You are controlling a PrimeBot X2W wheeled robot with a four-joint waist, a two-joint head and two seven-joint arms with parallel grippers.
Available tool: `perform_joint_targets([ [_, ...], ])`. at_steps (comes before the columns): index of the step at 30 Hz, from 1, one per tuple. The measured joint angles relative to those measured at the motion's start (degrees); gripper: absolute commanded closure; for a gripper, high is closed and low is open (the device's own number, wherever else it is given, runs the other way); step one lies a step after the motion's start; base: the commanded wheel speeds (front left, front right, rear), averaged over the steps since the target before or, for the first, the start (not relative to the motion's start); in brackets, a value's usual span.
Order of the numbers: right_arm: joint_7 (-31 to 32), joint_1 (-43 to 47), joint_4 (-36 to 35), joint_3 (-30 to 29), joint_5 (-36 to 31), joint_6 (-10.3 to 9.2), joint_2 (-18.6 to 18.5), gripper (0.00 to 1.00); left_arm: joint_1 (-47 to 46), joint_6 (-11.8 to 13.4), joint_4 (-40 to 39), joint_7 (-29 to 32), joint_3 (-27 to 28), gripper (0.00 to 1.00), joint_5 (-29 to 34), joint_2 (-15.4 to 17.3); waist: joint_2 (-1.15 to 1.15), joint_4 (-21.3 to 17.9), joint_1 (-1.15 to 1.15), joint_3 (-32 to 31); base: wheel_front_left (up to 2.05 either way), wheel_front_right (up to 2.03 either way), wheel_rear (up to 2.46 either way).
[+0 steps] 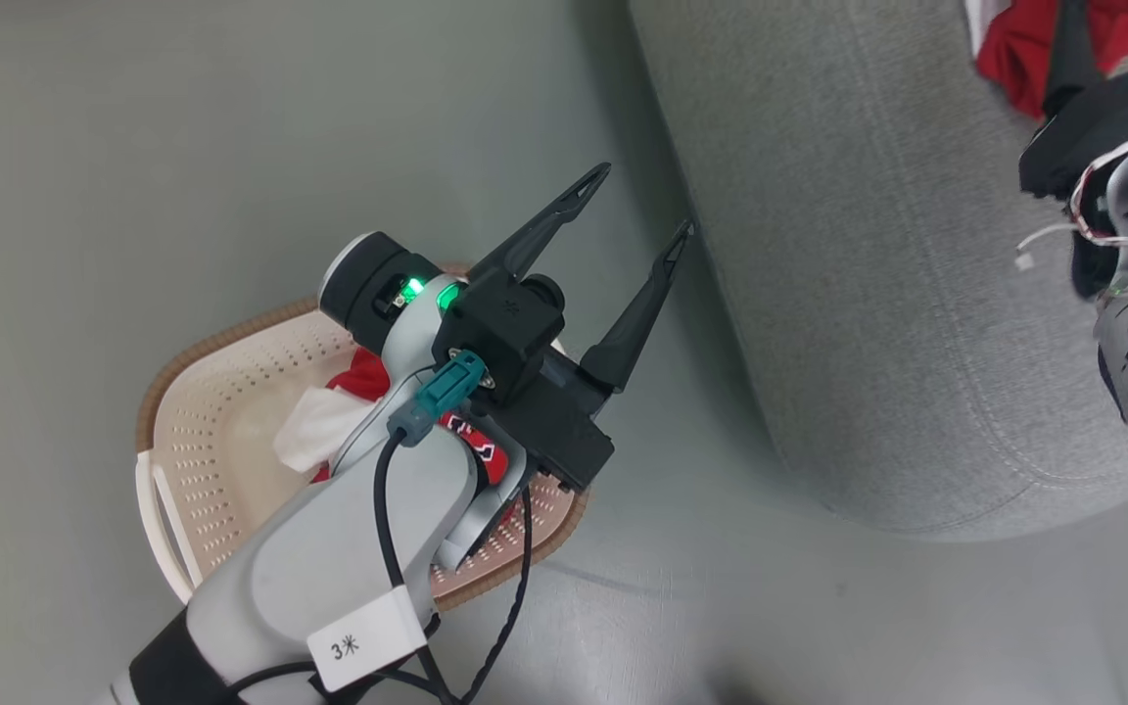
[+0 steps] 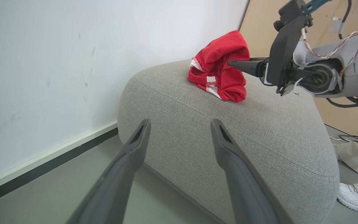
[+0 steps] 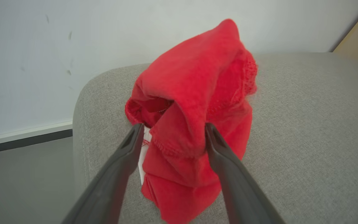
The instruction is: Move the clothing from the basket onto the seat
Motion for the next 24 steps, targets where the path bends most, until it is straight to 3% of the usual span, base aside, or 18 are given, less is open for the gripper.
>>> perform_joint_targets([
  [13,-0.24,6.61,-5.57,2.76,-3.49,1.34,0.02,0.0,2.65,-1.51,4.72,-3.0,0.49,0.0,-2.03,-2.29,0.0,-0.63,0.0,-8.13,0.0,0.0,0.0],
  [24,-0.25,14.78,-11.74,3.59,-4.63,2.5,1.57,0.0,8.24,-1.53,7.17,-4.33,2.44,0.0,-5.06,-2.98,-0.01,2.45,-0.01,-16.56,0.0,0.0,0.0],
])
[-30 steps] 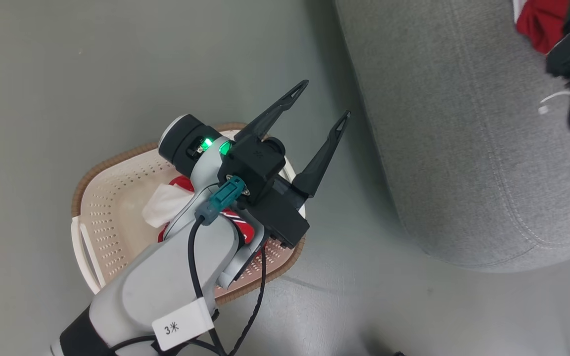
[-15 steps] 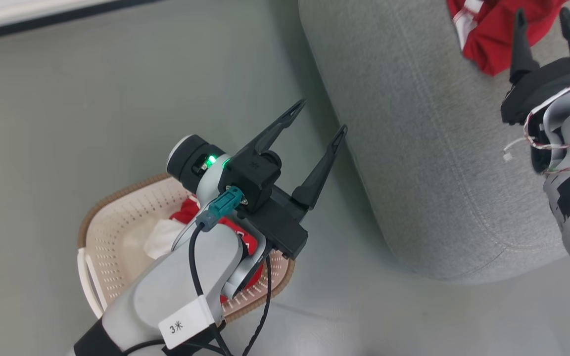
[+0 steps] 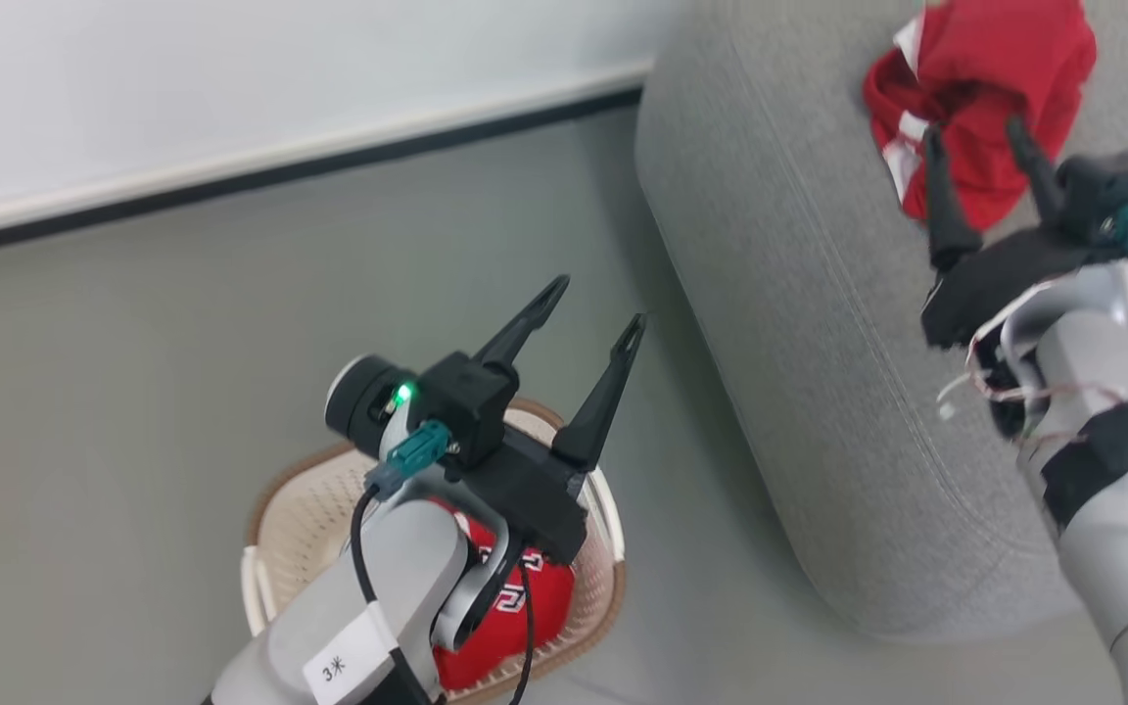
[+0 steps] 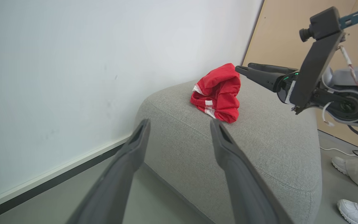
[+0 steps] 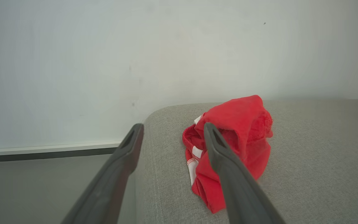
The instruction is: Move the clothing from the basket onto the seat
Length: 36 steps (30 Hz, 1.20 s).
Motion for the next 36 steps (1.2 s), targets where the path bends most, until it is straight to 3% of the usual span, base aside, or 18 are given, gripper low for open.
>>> perform_joint_targets([
  [10,0.0,14.01,-7.01,-0.55,0.12,-0.6,2.22,0.0,7.36,1.2,2.07,-0.66,3.64,0.0,-2.55,1.05,0.0,4.95,0.0,-7.84,0.0,0.0,0.0],
  [16,0.0,21.76,-11.23,-0.49,0.11,-2.3,3.13,0.0,13.06,2.21,2.52,-0.69,6.5,0.0,-3.55,3.1,0.0,7.36,0.0,-12.05,0.0,0.0,0.0],
  [22,0.01,33.66,-20.16,-0.53,-0.15,-5.27,4.6,0.0,21.98,3.77,0.59,-0.71,10.79,0.0,-3.55,6.88,0.0,9.98,0.0,-17.71,0.0,0.0,0.0],
  [36,0.0,48.94,-36.74,-1.02,-2.12,-7.65,4.32,0.0,35.12,4.64,-5.81,-0.71,20.34,0.0,-3.41,10.34,0.0,11.16,0.0,-22.96,0.0,0.0,0.0],
])
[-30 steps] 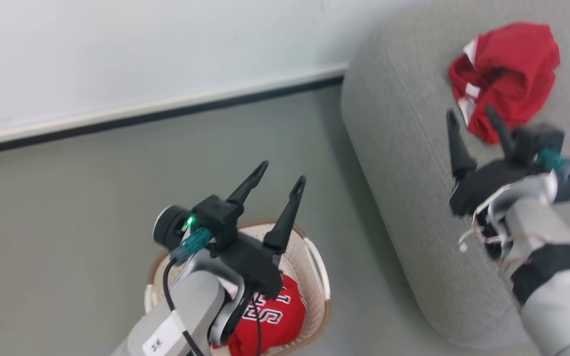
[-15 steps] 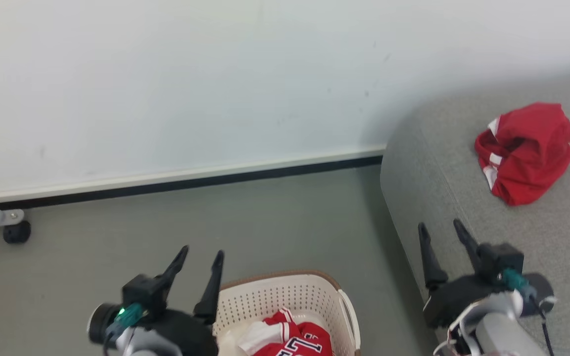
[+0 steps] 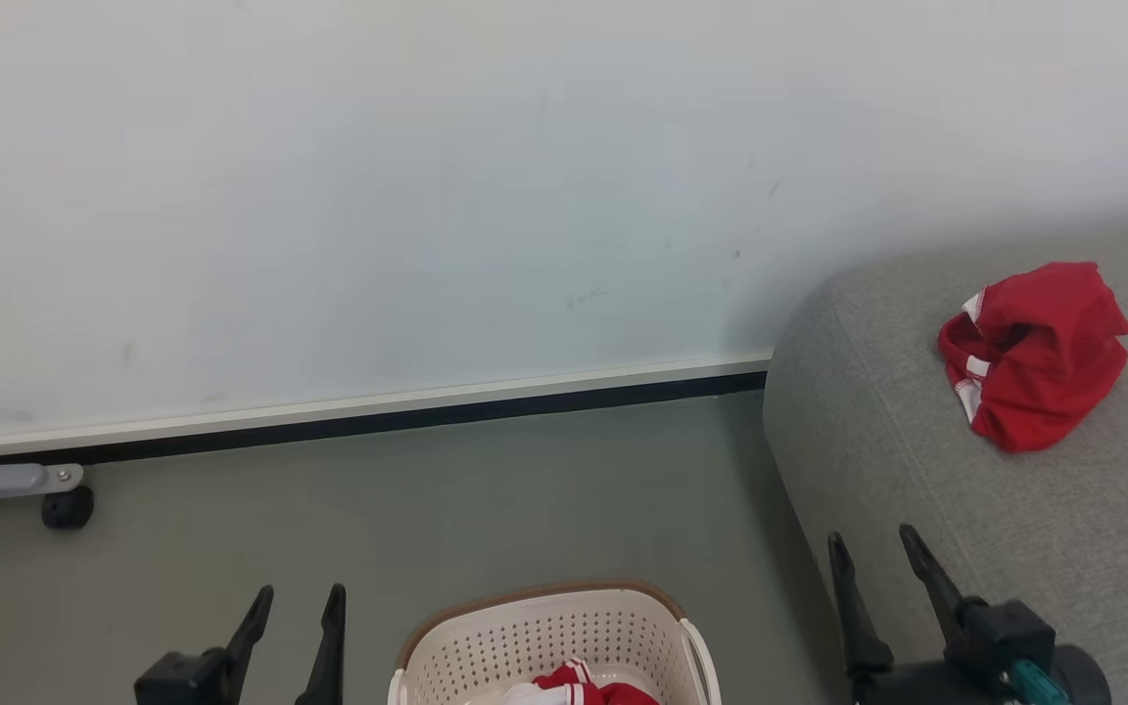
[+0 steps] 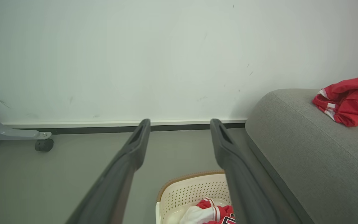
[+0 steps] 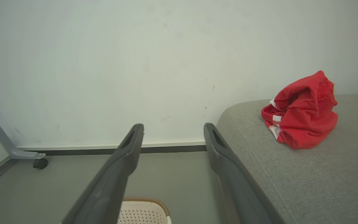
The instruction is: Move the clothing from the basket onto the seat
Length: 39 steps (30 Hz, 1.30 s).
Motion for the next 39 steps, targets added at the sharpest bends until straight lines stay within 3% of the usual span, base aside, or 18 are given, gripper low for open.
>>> perform_joint_targets([
  [16,0.0,8.09,-11.23,-3.36,-1.09,-1.0,-0.86,0.0,6.64,0.0,-4.21,0.0,8.46,0.0,4.13,-0.94,0.01,0.06,0.01,0.11,0.0,0.0,0.0],
  [39,0.35,10.2,-15.27,-5.01,-1.66,-1.43,-0.86,0.0,9.51,0.04,-7.57,-0.01,12.71,0.0,9.07,-3.19,0.01,1.21,0.01,0.72,0.0,0.0,0.0],
])
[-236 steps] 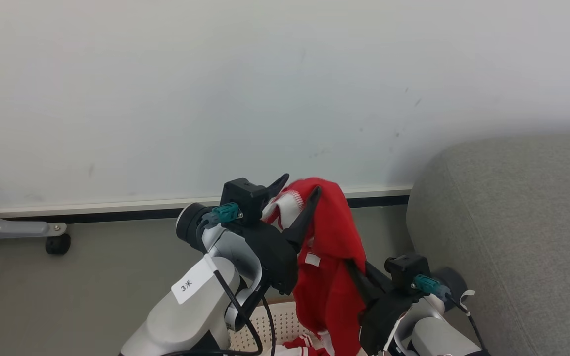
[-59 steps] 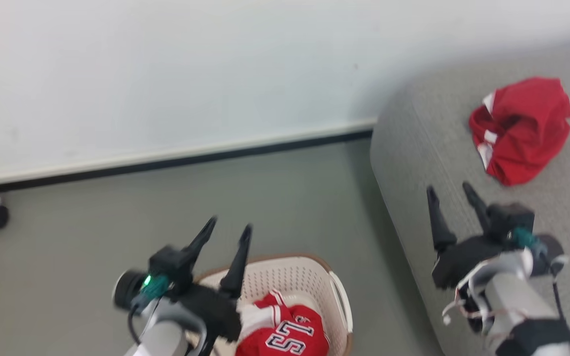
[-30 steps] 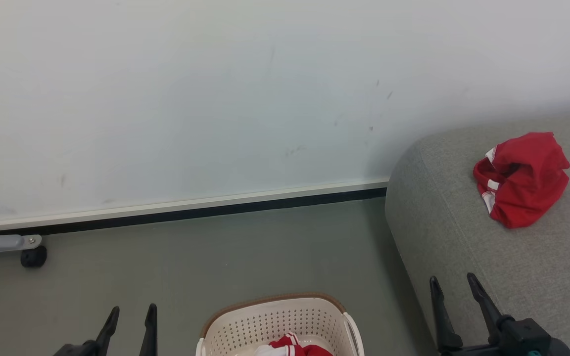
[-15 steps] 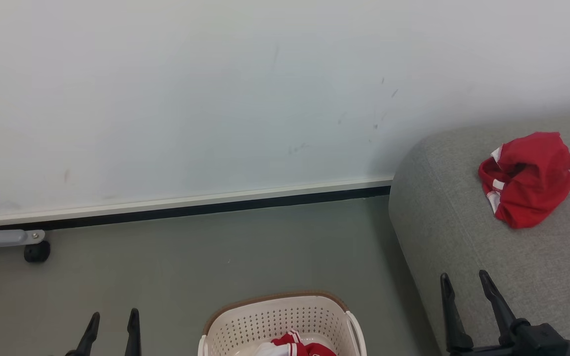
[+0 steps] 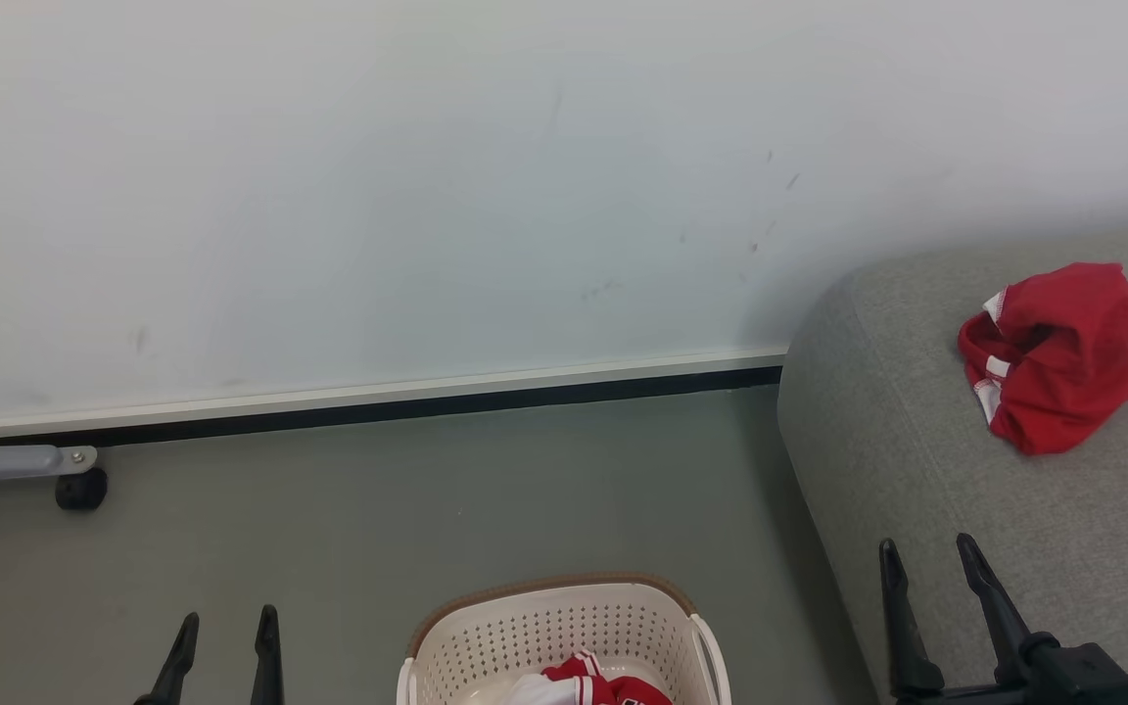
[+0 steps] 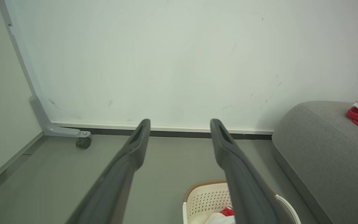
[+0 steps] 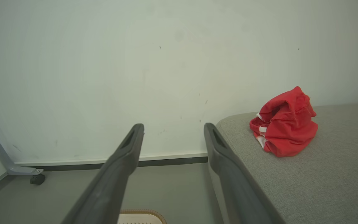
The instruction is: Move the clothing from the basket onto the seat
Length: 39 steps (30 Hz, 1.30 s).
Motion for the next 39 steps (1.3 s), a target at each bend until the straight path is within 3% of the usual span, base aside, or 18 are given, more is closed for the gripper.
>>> perform_joint_targets([
  [14,1.08,0.03,-1.65,-0.79,-0.43,-0.01,-0.03,0.0,0.32,0.0,-1.43,0.0,1.08,0.0,2.02,-0.73,0.0,0.06,0.0,1.92,0.0,0.0,0.0],
  [20,1.58,-0.88,-3.98,-1.85,-0.47,-0.01,-0.48,0.0,-1.95,-0.09,-1.45,0.08,-2.02,0.0,3.1,-1.54,0.0,-0.27,0.0,5.17,0.0,0.0,0.0],
  [39,3.09,-19.64,-8.56,-4.19,-0.46,1.03,-2.3,0.0,-20.48,-3.48,6.75,6.66,-10.15,0.0,9.11,-3.59,0.01,-4.14,0.02,22.02,0.0,0.0,0.0],
])
